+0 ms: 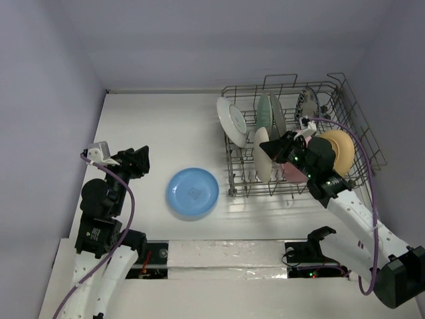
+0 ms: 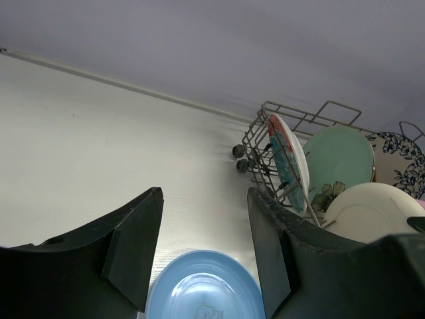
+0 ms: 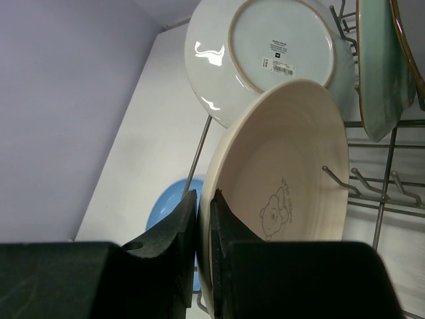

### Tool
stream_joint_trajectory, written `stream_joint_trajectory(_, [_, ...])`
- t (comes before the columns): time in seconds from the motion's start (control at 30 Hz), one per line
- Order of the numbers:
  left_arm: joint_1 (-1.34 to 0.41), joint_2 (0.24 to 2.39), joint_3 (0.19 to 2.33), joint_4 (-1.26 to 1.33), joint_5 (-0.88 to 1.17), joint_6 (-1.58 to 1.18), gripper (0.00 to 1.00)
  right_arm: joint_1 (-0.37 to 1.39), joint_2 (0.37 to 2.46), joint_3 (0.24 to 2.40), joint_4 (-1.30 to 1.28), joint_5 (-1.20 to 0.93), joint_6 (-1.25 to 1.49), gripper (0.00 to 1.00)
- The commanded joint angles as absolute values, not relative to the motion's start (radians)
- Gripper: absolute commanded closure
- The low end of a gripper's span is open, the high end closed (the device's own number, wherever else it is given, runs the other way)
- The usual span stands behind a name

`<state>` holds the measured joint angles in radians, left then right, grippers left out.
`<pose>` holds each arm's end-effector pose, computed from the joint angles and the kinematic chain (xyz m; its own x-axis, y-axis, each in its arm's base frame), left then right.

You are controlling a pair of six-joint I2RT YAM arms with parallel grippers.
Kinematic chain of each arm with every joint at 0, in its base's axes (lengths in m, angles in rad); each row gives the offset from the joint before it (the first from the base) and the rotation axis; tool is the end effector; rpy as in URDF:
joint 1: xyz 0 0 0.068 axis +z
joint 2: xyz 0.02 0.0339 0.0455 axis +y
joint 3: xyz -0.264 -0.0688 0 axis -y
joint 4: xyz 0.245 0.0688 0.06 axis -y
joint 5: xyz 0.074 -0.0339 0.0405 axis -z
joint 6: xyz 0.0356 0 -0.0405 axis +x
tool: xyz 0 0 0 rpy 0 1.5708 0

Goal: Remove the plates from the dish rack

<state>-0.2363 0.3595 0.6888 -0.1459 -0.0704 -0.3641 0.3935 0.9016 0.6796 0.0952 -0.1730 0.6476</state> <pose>0.0910 -0.0193 0.3624 0.1065 -0.3910 -0.9142 0.2185 0.9062 -0.3621 0.1977 0.0887 0.3114 -0.4161 0.4707 -0.7780 -0.3565 0.7026 0.6158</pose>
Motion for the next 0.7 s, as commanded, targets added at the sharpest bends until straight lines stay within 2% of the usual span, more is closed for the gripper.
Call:
stream_joint_trajectory(0.0, [-0.242, 0.365, 0.695, -0.081, -0.055, -0.354, 0.49, 0.387, 0.841, 0.837, 0.422, -0.184, 0.526, 1.0])
stream_joint_trajectory(0.17, [-0.242, 0.362, 0.693, -0.084, -0.058, -0.351, 0.49, 0.387, 0.903, 0.827, 0.46, -0.23, 0.624, 1.0])
stream_joint_trajectory(0.37, [-0.242, 0.359, 0.693, -0.086, -0.054, -0.353, 0.49, 0.387, 0.989, 0.827, 0.262, -0.049, 0.75, 1.0])
stream_joint_trajectory(0.67, [-0.242, 0.368, 0.693, -0.081, -0.048, -0.357, 0.49, 0.387, 0.861, 0.884, 0.42, -0.152, 0.713, 1.0])
